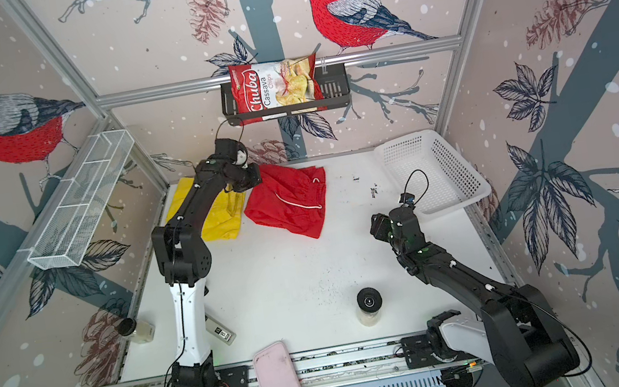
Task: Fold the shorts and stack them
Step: 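Carry the red shorts onto the yellow shorts with left while right withdraws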
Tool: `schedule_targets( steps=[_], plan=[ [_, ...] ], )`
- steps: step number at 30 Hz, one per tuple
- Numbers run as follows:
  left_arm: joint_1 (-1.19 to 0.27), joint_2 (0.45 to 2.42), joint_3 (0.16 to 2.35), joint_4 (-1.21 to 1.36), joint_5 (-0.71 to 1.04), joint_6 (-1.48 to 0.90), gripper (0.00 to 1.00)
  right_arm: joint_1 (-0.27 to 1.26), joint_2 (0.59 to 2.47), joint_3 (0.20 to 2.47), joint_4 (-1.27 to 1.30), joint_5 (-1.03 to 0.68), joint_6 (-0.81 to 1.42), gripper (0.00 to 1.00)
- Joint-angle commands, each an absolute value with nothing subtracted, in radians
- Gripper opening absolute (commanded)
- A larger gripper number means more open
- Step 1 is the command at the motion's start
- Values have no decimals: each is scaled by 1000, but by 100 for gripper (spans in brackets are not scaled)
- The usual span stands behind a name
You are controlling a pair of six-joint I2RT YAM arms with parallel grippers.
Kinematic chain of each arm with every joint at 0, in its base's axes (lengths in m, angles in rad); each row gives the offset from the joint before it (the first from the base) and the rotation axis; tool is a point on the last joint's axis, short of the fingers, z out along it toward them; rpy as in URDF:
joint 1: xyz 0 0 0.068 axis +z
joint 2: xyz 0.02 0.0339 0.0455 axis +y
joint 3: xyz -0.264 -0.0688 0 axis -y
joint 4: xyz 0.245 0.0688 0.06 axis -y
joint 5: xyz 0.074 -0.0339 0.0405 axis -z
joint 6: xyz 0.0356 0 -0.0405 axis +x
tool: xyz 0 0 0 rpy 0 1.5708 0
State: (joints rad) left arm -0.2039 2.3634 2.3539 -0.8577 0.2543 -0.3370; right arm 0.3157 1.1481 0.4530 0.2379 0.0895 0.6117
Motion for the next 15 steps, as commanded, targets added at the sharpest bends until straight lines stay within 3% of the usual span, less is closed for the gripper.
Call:
schedule_targets(
  steps=[1,7,15],
  plan=[
    [-188,2402,2481,-1064,159,-234,0,307,1161,442,302,59,609,66],
    [-149,2338,2481,-1048,42,-171,0,286,1226,443,335,25,617,65],
    [-68,2255,2488,-1031,60,-166,0,278,1316,451,384,-15,634,64]
  ],
)
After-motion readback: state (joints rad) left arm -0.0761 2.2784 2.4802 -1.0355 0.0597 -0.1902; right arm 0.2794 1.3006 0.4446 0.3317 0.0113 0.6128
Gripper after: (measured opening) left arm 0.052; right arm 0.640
